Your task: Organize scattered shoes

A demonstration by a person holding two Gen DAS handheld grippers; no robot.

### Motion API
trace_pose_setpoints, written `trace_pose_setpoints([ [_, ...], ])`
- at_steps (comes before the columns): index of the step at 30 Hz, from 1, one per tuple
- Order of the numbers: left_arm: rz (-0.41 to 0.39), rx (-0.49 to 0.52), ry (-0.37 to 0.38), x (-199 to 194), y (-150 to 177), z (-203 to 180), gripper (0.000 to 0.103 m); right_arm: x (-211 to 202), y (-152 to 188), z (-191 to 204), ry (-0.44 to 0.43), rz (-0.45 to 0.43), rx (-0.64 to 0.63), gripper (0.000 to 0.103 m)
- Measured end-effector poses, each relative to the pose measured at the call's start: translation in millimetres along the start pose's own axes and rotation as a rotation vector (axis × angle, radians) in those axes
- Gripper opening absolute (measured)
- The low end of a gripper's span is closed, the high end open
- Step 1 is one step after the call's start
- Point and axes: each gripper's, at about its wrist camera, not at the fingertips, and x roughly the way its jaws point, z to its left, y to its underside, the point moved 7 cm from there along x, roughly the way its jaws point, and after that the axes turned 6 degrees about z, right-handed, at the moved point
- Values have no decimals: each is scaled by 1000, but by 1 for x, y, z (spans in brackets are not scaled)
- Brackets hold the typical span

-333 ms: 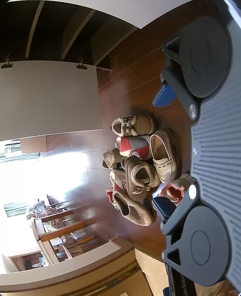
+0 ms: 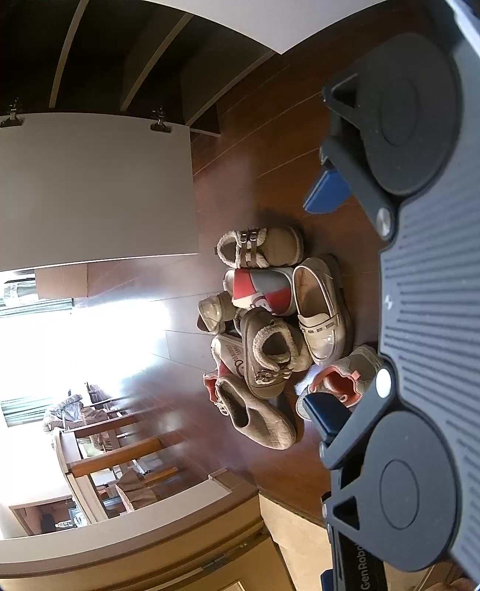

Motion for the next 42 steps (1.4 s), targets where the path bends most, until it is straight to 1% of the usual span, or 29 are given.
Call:
trace_pose_setpoints([
  [2, 2, 5, -8, 3, 1, 4, 102, 2, -1, 1, 1, 2, -1, 102],
  [3, 6, 7, -19, 4, 1, -3, 102, 3, -2, 1, 3, 3, -1, 102],
  [7, 12, 0, -17, 6, -1, 1, 102, 6, -3, 2, 7, 5, -2, 102],
  [9, 12, -1, -21, 6, 0, 0, 102, 15, -3, 11, 9, 24, -36, 102],
  [13, 17, -1, -24, 6, 0, 0, 102, 21, -5, 14, 3, 39, -38, 102],
  [22, 23, 2, -35, 10, 2, 0, 102, 21, -7, 19, -5, 43, -43, 102],
  [36, 9, 7, -47, 6, 5, 1, 102, 16, -13, 19, -4, 16, -55, 102],
  [40, -10, -5, -62, -3, 5, 3, 102, 12, -15, 19, -8, 3, -61, 102],
  [42, -12, -8, -84, -14, 3, 1, 102, 4, -15, 24, -12, -15, -67, 102],
])
